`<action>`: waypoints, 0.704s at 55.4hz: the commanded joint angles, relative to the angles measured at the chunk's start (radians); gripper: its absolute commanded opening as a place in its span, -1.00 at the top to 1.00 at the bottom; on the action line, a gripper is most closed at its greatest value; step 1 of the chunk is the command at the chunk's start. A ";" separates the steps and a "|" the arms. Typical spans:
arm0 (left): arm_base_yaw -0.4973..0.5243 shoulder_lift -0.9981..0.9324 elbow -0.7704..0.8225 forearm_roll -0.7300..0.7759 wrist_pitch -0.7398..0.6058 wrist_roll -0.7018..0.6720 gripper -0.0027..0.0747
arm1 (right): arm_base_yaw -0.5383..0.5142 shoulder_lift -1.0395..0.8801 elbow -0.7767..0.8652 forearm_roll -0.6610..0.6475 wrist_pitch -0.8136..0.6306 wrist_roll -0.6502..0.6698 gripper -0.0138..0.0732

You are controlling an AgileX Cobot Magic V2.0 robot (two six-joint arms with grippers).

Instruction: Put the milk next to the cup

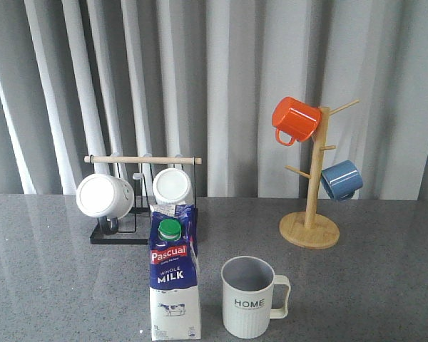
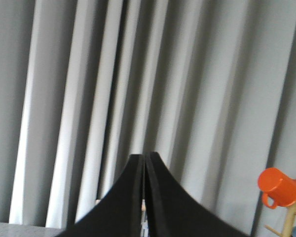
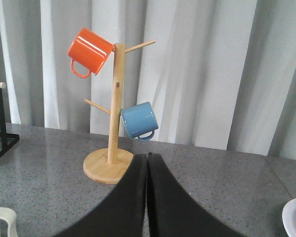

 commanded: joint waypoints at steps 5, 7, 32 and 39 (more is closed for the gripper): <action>-0.001 0.020 -0.020 0.245 0.114 -0.232 0.95 | -0.002 -0.004 -0.031 0.001 -0.063 -0.006 0.69; -0.001 0.020 -0.005 0.320 0.126 -0.295 0.95 | -0.002 -0.004 -0.031 0.001 -0.063 -0.006 0.69; 0.200 -0.252 0.484 0.857 0.204 -0.819 0.95 | -0.002 -0.004 -0.031 0.001 -0.063 -0.006 0.69; 0.299 -0.351 0.608 0.857 0.220 -0.891 0.95 | -0.002 -0.004 -0.031 0.001 -0.063 -0.006 0.69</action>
